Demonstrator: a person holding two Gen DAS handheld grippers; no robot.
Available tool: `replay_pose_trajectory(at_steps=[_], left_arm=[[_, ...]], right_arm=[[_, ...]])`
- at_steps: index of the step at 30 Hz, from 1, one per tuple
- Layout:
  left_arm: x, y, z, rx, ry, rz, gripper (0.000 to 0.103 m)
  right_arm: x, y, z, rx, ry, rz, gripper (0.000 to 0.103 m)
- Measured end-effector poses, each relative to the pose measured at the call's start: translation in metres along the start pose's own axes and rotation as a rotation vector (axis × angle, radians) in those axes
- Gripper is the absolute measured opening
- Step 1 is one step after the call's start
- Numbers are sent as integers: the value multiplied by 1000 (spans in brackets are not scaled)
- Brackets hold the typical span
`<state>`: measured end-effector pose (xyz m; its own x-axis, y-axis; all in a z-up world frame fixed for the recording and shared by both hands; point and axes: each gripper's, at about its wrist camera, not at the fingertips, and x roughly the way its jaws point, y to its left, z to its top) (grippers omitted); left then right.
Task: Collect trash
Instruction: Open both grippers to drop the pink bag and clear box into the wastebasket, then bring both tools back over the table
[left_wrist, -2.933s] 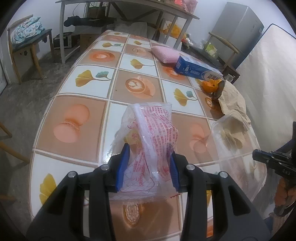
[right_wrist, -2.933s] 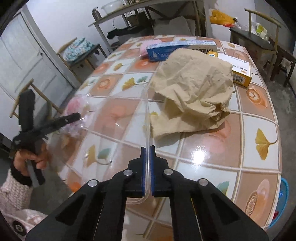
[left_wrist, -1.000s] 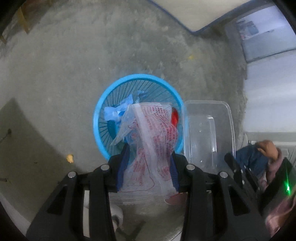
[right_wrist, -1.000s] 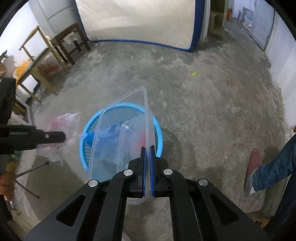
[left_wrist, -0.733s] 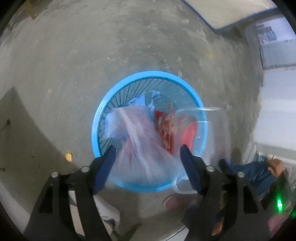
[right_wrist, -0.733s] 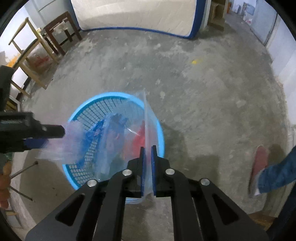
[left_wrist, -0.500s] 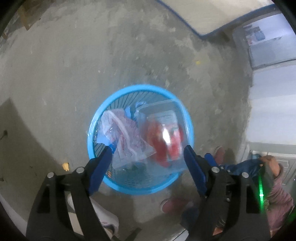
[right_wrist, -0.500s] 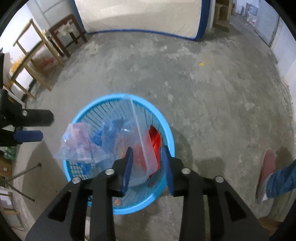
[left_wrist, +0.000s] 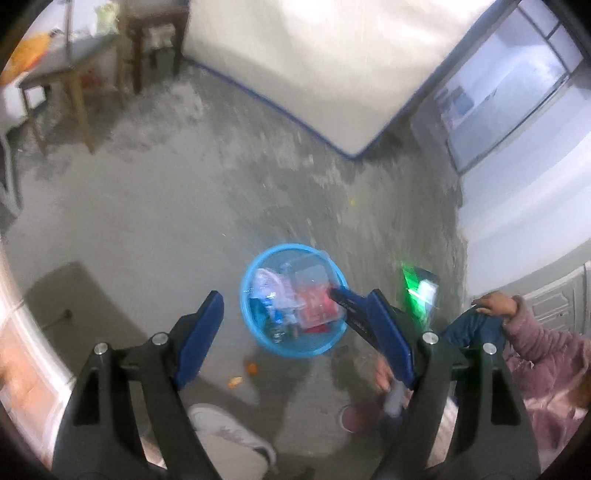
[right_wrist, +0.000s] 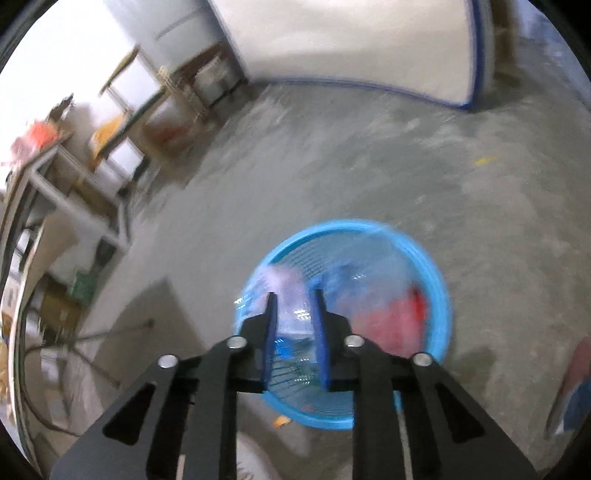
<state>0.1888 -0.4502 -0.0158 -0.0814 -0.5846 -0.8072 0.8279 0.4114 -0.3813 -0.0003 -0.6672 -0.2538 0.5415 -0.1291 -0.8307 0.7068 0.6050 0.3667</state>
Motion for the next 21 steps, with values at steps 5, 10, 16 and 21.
replay_pose_trajectory(at_steps=[5,10,16,21], left_arm=[[-95,47,-68,-68,-109,76,76],[-161,103,-137,-233,-170,166,76],[-208,135,-180,-351,-250,236,76],[-219,143,-193,-367,-274,256,76]], right_arm=[[109,25,3,-73,190,-95,5],[202,21,-9,-87,358,-218,5],[247,6,-16,-50,441,-285,4],[243,0,-14,-14,431,-272,6]])
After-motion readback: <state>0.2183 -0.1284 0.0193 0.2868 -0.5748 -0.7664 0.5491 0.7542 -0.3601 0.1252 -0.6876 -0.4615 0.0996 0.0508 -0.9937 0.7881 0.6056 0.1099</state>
